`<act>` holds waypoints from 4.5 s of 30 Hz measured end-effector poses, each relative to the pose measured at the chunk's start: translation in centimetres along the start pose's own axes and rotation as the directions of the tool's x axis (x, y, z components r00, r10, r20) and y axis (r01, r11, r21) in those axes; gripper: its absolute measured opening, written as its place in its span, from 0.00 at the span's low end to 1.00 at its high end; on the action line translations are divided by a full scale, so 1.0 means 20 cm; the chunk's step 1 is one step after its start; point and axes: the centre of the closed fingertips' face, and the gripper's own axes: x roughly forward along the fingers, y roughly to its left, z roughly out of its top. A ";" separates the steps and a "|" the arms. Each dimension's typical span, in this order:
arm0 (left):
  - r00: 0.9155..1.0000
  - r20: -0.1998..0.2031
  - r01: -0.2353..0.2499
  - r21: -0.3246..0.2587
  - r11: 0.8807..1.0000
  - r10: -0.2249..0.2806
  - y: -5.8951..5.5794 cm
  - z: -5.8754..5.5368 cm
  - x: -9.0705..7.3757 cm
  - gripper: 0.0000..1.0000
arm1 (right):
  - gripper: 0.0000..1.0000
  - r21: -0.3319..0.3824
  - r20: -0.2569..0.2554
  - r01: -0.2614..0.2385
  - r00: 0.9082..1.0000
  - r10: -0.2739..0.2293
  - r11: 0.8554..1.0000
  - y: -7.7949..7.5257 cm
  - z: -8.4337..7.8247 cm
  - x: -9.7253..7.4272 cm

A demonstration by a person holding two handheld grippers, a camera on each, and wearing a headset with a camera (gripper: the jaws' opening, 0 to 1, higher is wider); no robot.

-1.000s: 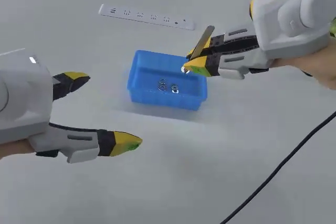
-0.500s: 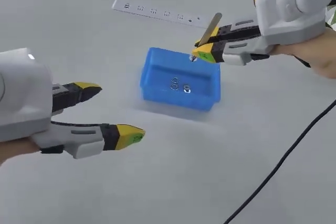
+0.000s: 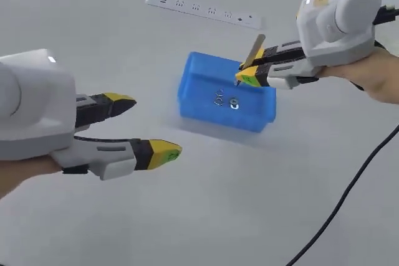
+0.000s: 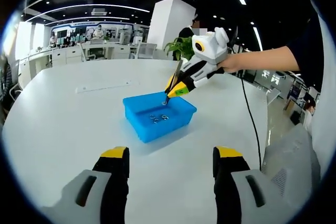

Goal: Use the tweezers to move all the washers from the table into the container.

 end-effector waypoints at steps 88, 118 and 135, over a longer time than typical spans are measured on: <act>0.926 -0.109 0.368 0.486 0.793 -0.362 -0.34 0.47 0.24 0.08 | 0.08 -0.208 -0.068 -0.158 0.987 0.147 0.965 0.42 0.10 -0.21; 0.884 -0.296 0.467 0.535 0.704 -0.361 -0.29 0.07 0.36 0.08 | 0.08 -0.168 -0.161 -0.222 0.967 0.195 0.960 0.58 -0.11 -0.14; 0.827 -0.462 0.536 0.478 0.696 -0.320 -0.22 -0.24 0.52 0.07 | 0.08 -0.169 -0.263 -0.265 0.941 0.215 0.949 0.60 -0.32 0.06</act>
